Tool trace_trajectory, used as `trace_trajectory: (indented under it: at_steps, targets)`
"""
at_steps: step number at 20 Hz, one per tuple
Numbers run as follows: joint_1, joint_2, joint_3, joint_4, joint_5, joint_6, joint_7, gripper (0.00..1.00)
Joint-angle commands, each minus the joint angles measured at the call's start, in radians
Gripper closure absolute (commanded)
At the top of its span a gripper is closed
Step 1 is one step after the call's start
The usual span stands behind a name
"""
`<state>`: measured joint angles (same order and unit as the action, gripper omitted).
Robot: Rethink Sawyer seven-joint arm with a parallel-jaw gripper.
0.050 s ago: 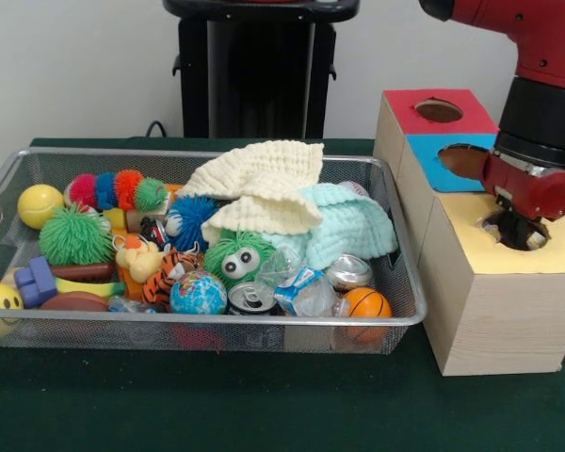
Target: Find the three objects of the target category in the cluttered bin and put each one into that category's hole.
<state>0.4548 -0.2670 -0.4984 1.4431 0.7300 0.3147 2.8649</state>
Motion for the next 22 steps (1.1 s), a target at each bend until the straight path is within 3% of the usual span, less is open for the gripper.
trace_trajectory:
  at_steps: [1, 11, 17, 18, 22]
  targets:
    - [-0.058, 0.036, 0.141, 0.141, -0.049, 0.187, 0.079, 0.0]
    - [-0.042, 0.036, 0.102, 0.126, -0.042, 0.207, 0.135, 0.0]
    - [-0.053, 0.013, 0.096, 0.121, -0.056, 0.261, 0.118, 0.0]
    - [-0.055, 0.011, 0.098, 0.119, -0.058, 0.261, 0.114, 1.0]
    - [-0.068, 0.002, 0.111, 0.121, -0.059, 0.271, 0.098, 1.0]
